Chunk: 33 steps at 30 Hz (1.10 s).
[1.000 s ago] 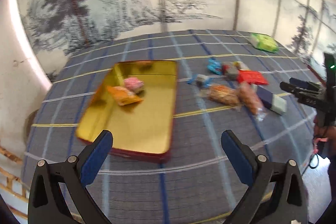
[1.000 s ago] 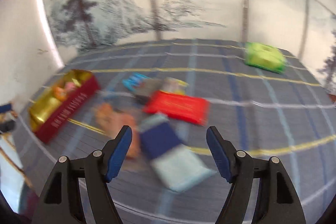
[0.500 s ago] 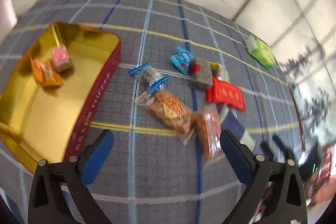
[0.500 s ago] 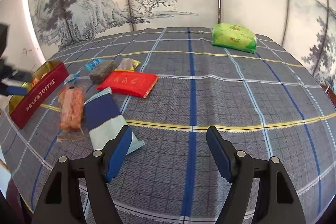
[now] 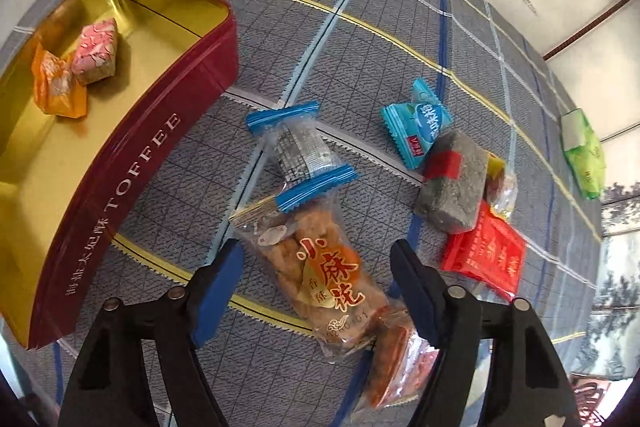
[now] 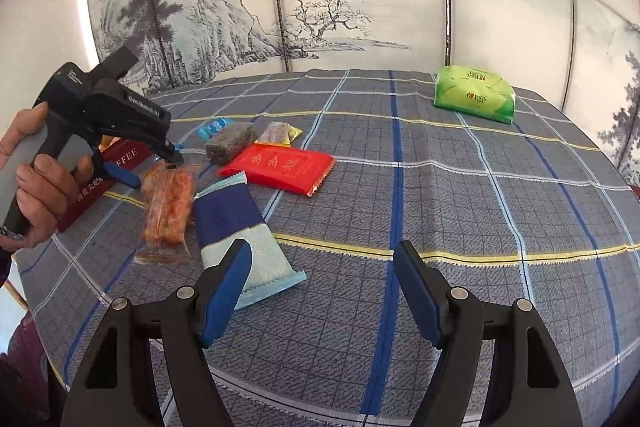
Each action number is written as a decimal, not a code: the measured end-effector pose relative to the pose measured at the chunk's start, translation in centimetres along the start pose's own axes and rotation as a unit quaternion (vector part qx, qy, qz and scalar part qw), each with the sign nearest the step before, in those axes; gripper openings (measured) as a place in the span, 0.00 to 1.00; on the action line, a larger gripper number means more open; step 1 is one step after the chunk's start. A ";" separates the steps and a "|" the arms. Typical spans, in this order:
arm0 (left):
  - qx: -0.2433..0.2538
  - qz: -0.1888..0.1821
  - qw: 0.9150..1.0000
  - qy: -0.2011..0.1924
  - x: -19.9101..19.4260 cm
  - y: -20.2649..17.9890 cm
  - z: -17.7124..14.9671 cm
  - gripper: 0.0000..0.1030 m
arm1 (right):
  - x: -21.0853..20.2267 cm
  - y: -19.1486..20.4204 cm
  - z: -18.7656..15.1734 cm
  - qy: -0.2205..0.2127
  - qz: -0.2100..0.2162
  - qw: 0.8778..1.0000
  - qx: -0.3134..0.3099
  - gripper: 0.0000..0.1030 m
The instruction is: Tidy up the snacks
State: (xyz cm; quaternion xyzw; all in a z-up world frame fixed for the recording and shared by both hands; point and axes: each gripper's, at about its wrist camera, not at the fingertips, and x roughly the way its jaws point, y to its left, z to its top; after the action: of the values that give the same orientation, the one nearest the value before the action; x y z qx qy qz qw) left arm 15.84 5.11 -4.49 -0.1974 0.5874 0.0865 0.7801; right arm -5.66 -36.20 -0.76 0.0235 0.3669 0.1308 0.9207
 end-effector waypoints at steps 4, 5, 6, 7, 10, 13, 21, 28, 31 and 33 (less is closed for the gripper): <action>0.024 0.029 0.999 -0.011 0.0 -0.3 -0.6 0.55 | -0.1 -0.5 0.1 -0.007 0.001 1.000 0.013 0.73; 0.022 0.026 0.999 -0.015 -0.3 0.2 -0.8 0.49 | -0.1 -0.6 0.2 -0.008 0.001 1.000 0.015 0.73; 0.021 0.027 0.999 -0.018 -0.4 0.5 -0.9 0.36 | -0.1 -0.7 0.2 -0.009 0.001 1.000 0.016 0.74; 0.023 0.025 0.999 -0.019 -0.6 1.0 -1.2 0.33 | -0.1 -0.7 0.2 -0.010 0.000 1.000 0.016 0.74; 0.048 0.012 0.999 -0.010 -1.2 2.2 -2.1 0.33 | 0.0 -0.8 0.3 -0.009 0.000 1.000 0.017 0.76; 0.085 -0.002 0.996 -0.004 -2.2 3.6 -3.4 0.33 | 0.1 -0.9 0.3 -0.010 -0.005 1.000 0.022 0.77; 0.169 0.003 0.985 -0.012 -3.9 5.7 -6.5 0.34 | 0.3 -1.3 0.4 -0.007 -0.016 0.999 0.030 0.81; 0.191 0.008 0.981 -0.033 -3.1 5.4 -7.3 0.36 | 0.7 -1.5 0.5 0.004 -0.023 0.999 0.033 0.82; 0.215 0.018 0.974 -0.066 -3.1 5.0 -8.3 0.34 | 0.9 -1.4 0.6 0.010 -0.026 0.999 0.032 0.82; 0.234 0.027 0.967 -0.094 -3.0 4.5 -9.0 0.33 | 1.0 -1.5 0.6 0.011 -0.028 0.999 0.033 0.83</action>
State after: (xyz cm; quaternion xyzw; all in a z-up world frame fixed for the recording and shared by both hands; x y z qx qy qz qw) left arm 5.38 5.76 -4.60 0.0153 0.5208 -0.0142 0.8534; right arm -4.23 -37.36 -1.21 0.0420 0.3814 0.0930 0.9188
